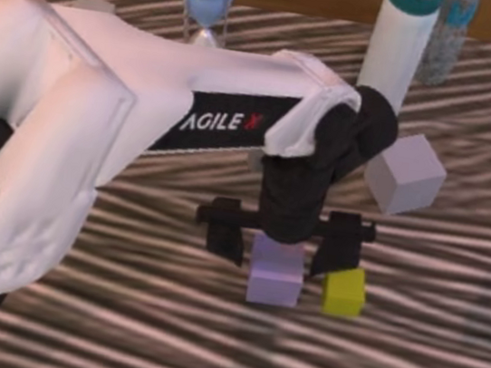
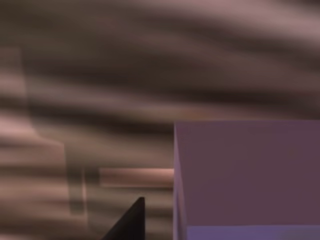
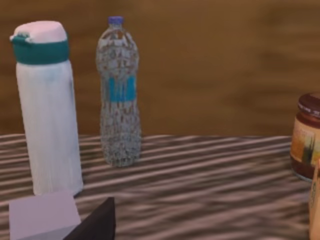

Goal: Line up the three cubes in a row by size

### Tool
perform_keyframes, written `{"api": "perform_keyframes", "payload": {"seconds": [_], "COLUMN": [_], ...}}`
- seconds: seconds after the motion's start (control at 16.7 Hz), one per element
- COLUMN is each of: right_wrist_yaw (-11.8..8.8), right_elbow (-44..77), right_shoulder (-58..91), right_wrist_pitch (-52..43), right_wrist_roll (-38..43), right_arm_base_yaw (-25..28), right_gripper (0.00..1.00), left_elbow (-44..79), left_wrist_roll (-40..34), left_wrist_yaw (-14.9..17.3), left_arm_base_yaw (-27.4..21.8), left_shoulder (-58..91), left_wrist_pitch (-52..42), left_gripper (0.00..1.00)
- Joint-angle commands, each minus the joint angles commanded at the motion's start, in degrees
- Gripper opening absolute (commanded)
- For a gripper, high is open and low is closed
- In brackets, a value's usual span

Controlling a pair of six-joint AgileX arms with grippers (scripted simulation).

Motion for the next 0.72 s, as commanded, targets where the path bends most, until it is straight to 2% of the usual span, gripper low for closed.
{"api": "perform_keyframes", "payload": {"seconds": [0.54,0.72], "right_wrist_yaw": [0.00,0.00], "right_elbow": [0.00,0.00], "right_shoulder": [0.00,0.00], "right_wrist_pitch": [0.00,0.00], "right_wrist_roll": [0.00,0.00], "right_arm_base_yaw": [0.00,0.00], "right_gripper": [1.00,1.00], "left_elbow": [0.20,3.36], "left_wrist_roll": [0.01,-0.15], "left_wrist_yaw": [0.00,-0.02], "left_arm_base_yaw": [0.10,0.39], "left_shoulder": [-0.07,-1.07], "left_wrist_pitch": [-0.20,-4.38], "left_gripper": [1.00,1.00]}}
